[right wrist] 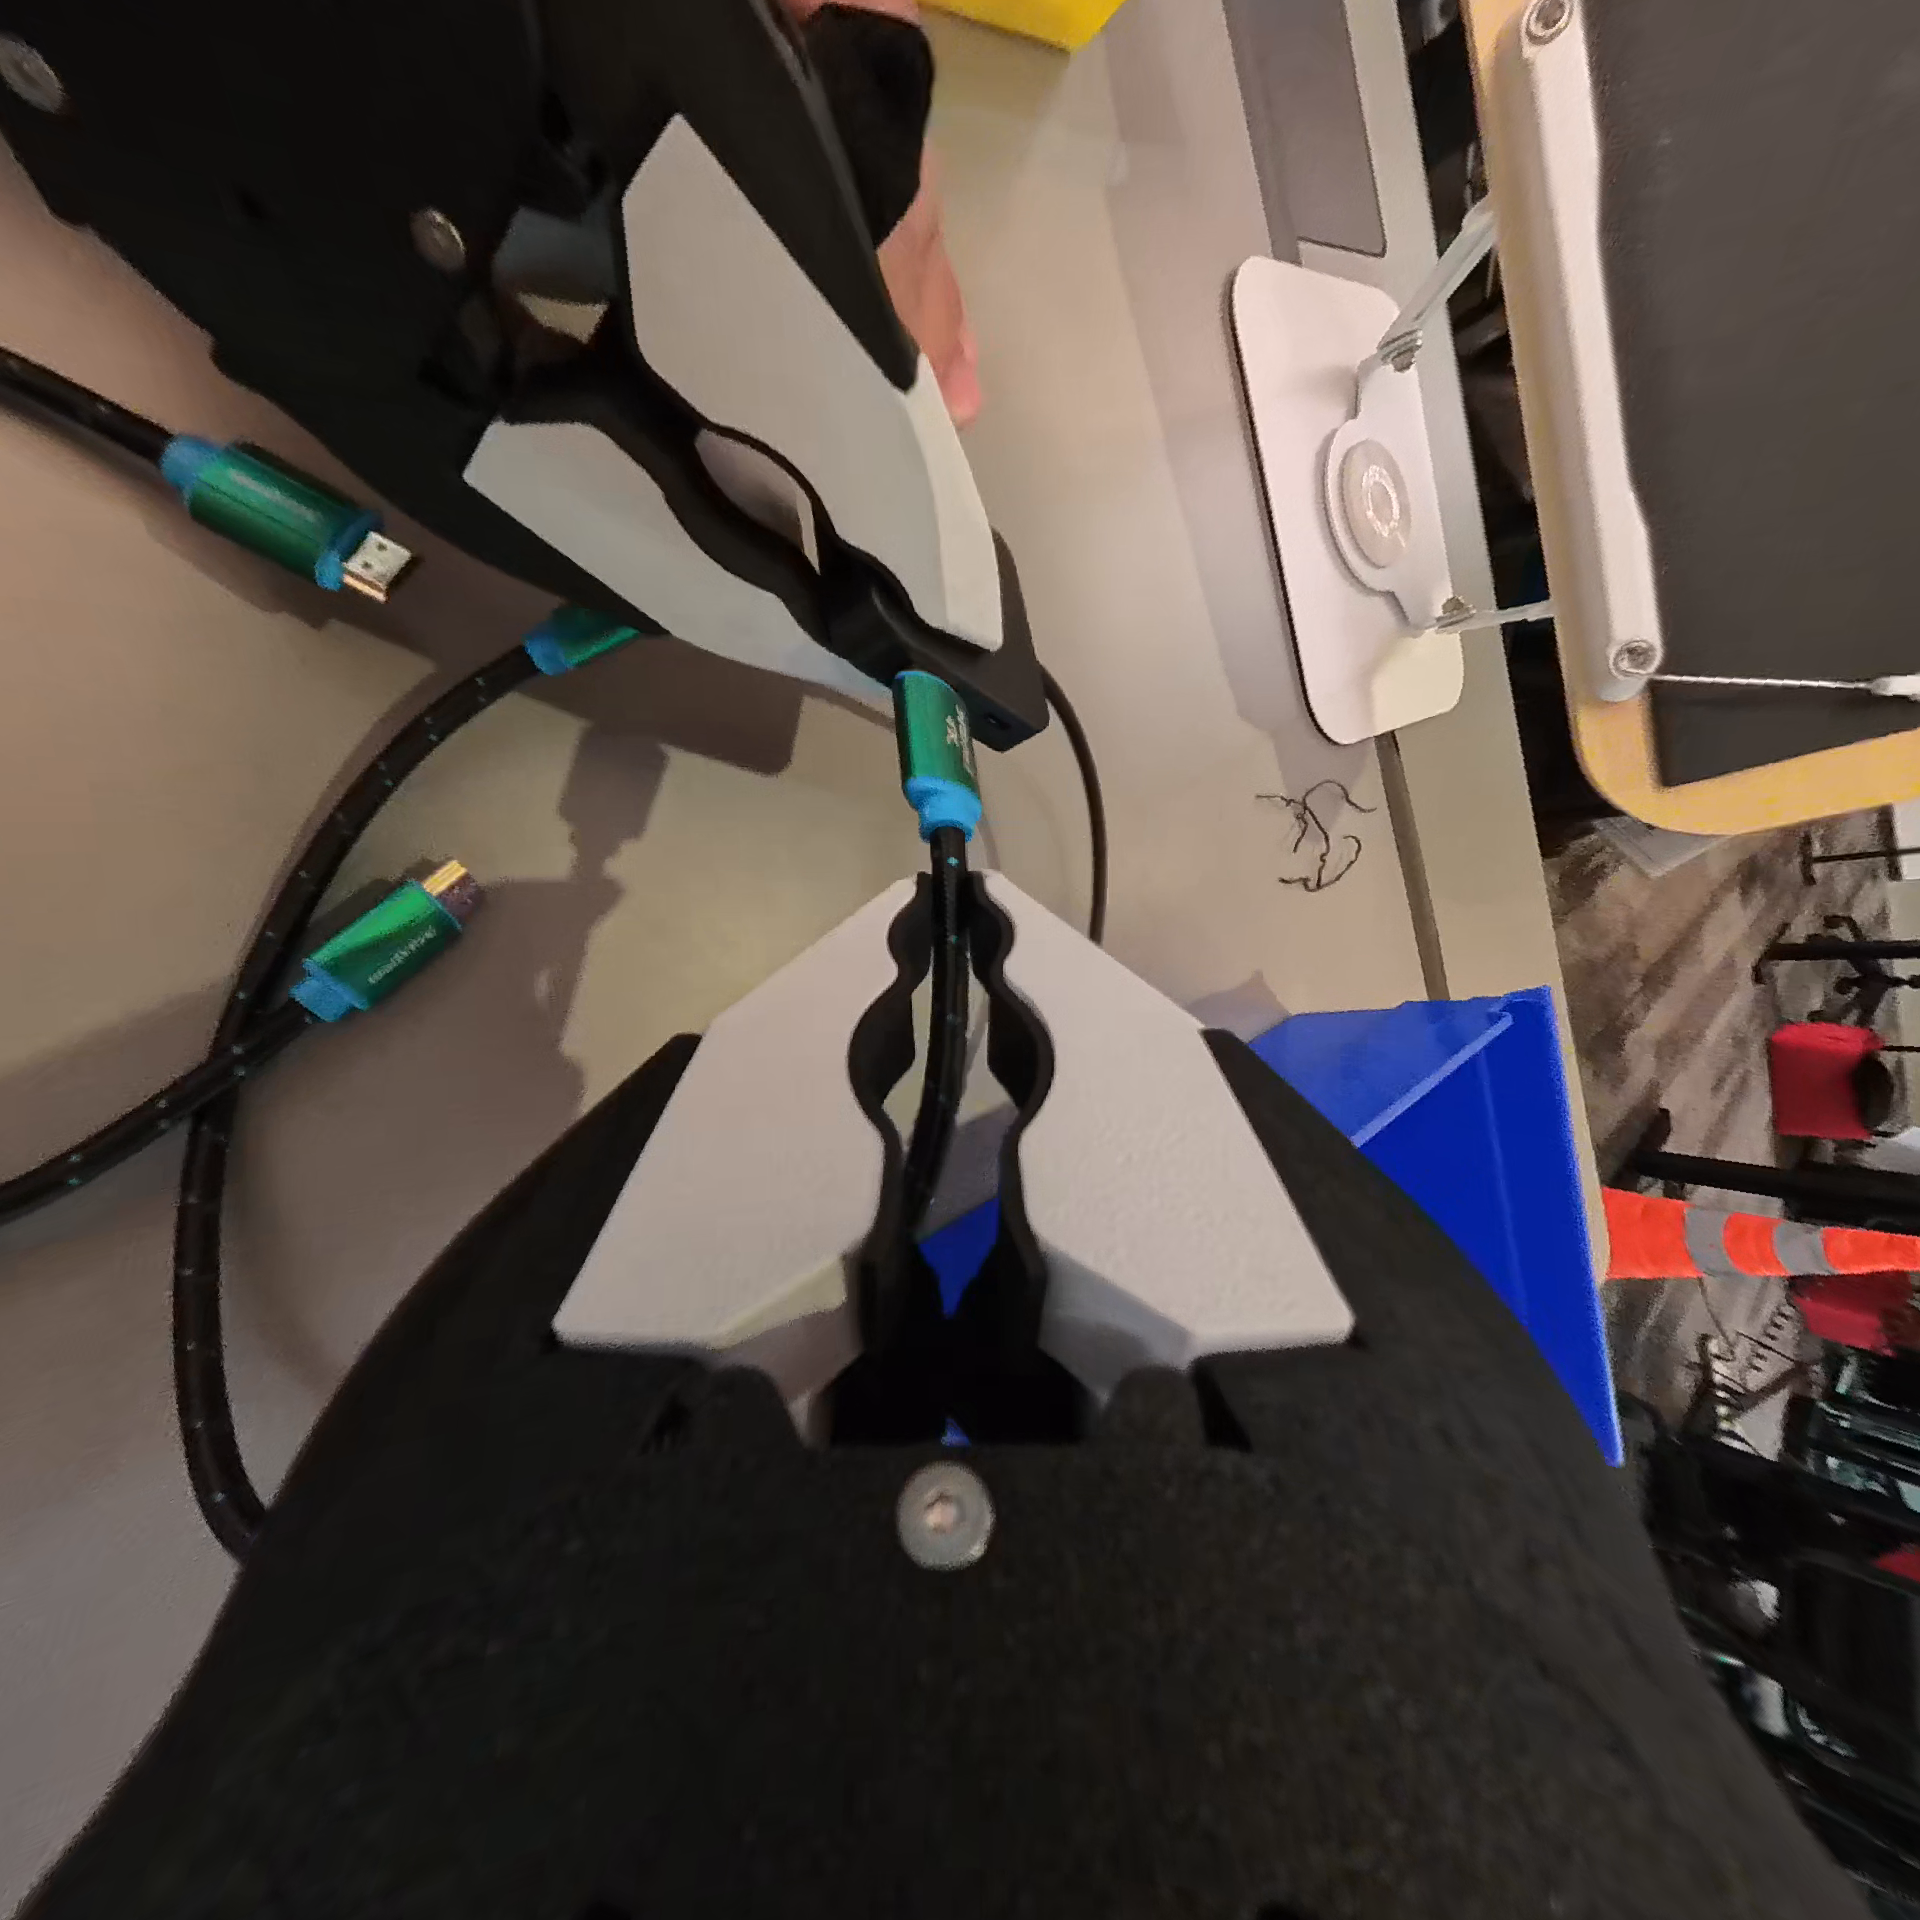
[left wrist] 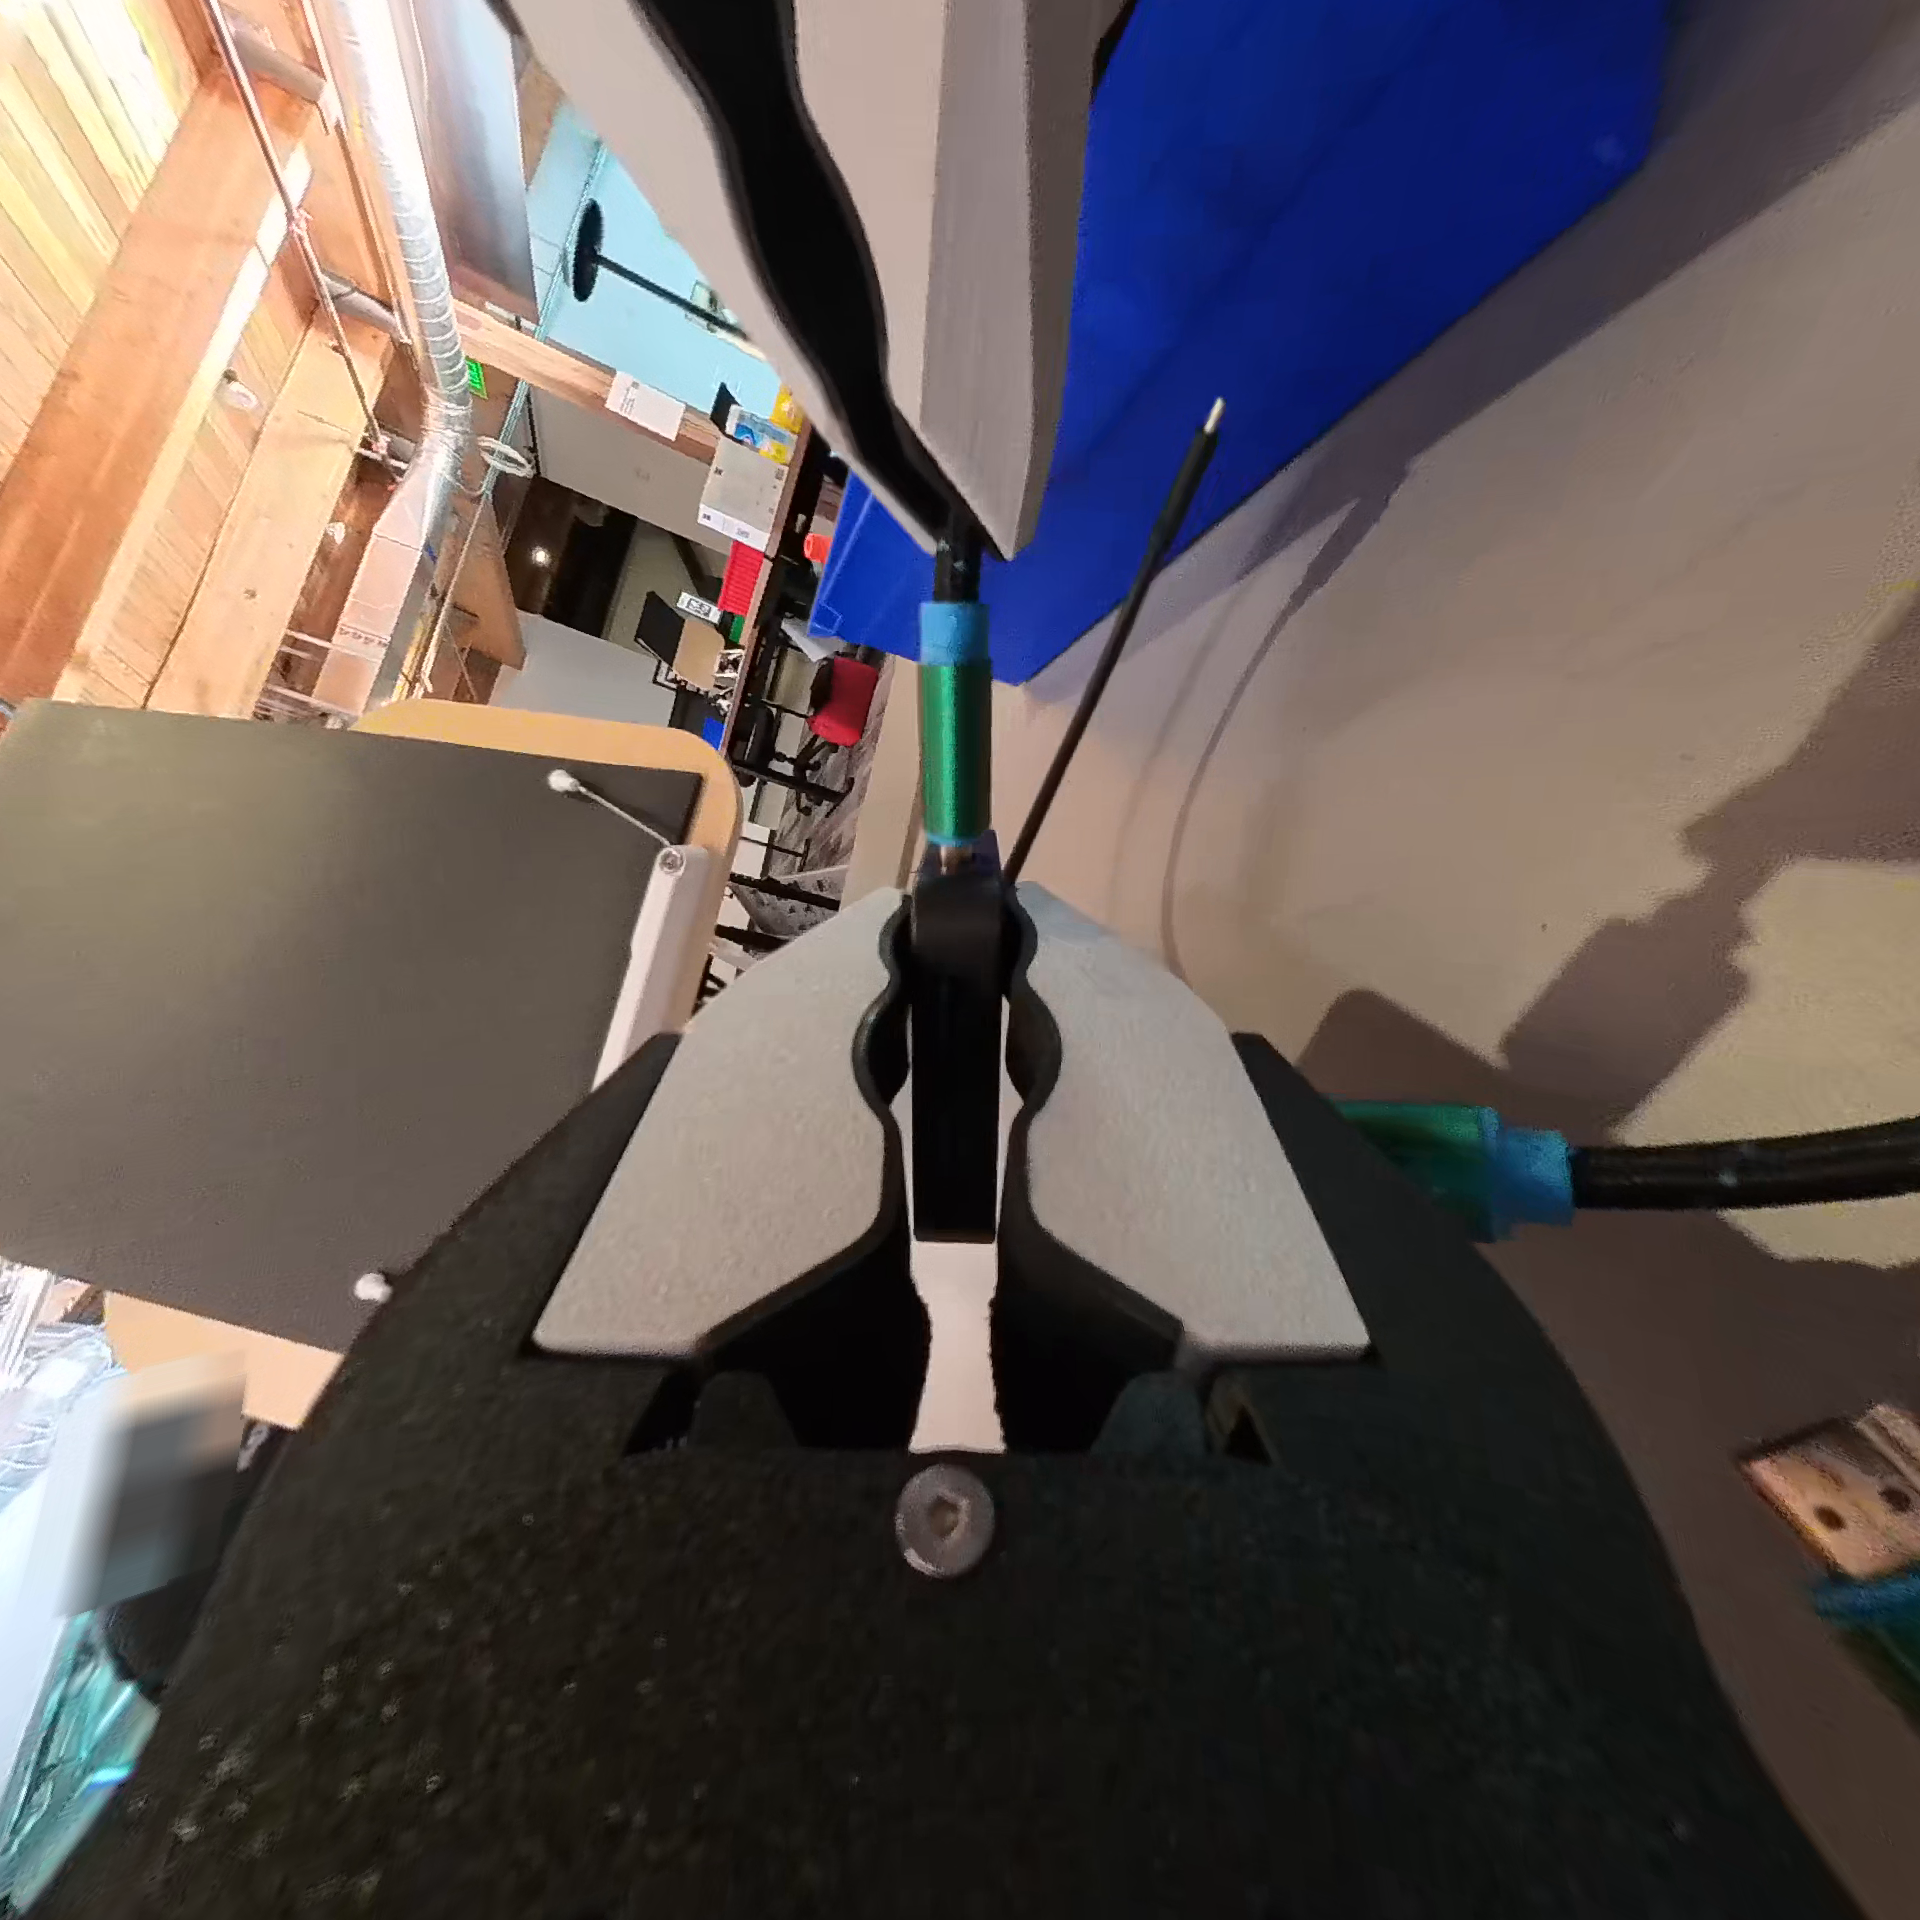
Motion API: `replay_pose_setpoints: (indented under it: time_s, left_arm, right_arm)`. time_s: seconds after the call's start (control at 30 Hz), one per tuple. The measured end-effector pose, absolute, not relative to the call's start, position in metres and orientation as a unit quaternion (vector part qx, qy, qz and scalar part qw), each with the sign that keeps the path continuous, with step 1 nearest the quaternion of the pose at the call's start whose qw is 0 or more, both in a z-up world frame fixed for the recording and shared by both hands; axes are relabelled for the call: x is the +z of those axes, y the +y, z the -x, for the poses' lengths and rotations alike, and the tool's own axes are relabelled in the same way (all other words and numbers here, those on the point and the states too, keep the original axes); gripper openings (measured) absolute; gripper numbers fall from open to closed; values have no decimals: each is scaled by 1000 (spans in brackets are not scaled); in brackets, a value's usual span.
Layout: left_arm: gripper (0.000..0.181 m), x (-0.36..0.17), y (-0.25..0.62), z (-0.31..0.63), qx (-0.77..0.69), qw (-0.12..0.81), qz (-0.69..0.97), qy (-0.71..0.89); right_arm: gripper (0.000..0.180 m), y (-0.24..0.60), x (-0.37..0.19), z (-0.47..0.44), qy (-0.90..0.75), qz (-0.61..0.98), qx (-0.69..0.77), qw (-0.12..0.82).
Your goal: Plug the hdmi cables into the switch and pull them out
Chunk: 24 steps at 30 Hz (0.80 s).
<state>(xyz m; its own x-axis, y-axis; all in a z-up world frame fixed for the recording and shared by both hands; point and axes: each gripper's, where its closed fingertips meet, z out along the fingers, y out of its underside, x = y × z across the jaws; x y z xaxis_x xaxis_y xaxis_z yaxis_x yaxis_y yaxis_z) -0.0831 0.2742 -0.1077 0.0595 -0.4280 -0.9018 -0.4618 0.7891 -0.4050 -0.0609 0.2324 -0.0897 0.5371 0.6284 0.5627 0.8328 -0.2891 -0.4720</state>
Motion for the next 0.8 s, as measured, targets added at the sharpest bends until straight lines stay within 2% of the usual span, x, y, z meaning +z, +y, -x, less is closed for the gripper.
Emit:
replay_pose_setpoints:
  time_s: [0.03,0.27,0.33,0.47,0.53,0.6,0.7,0.8]
  left_arm:
    - [14,-107,274,83,13,653,326,684]
    - [14,-100,291,90,1,667,360,652]
    - [14,-93,299,95,4,679,368,635]
    - [14,-72,296,102,-24,716,355,600]
    - [14,-61,291,104,-35,735,344,584]
    - [14,-53,287,106,-41,747,340,570]
    - [14,-49,285,107,-53,750,344,562]
    - [14,-50,284,106,-72,745,353,561]
  right_arm:
    - [5,233,-89,61,-458,791,-130,383]
    - [9,237,-60,61,-392,767,-85,500]
    - [18,237,-39,51,-349,765,-55,538]
    - [35,233,6,18,-213,764,99,601]
    - [38,231,12,-5,-170,769,138,601]
    - [37,227,-4,-11,-183,793,121,568]
    - [38,225,-44,19,-252,822,98,502]
    - [33,234,-53,64,-289,794,102,524]
